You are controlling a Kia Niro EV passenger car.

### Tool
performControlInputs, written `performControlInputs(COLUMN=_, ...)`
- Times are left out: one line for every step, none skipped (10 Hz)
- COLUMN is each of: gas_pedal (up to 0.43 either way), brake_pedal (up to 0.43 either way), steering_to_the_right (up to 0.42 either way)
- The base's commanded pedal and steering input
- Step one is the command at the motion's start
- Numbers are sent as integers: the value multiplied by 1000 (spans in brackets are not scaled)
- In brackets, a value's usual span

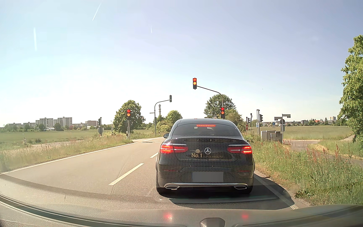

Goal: Follow the waypoints while adhering to traffic rules and regulations

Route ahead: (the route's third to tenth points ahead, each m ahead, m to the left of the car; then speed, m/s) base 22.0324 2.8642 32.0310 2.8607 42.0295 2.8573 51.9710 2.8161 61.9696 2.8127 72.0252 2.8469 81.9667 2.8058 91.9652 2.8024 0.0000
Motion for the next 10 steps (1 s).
performControlInputs(gas_pedal=0, brake_pedal=311, steering_to_the_right=9)
performControlInputs(gas_pedal=0, brake_pedal=311, steering_to_the_right=9)
performControlInputs(gas_pedal=0, brake_pedal=317, steering_to_the_right=10)
performControlInputs(gas_pedal=0, brake_pedal=311, steering_to_the_right=10)
performControlInputs(gas_pedal=0, brake_pedal=311, steering_to_the_right=9)
performControlInputs(gas_pedal=0, brake_pedal=311, steering_to_the_right=10)
performControlInputs(gas_pedal=0, brake_pedal=317, steering_to_the_right=9)
performControlInputs(gas_pedal=0, brake_pedal=311, steering_to_the_right=10)
performControlInputs(gas_pedal=0, brake_pedal=311, steering_to_the_right=10)
performControlInputs(gas_pedal=0, brake_pedal=311, steering_to_the_right=9)
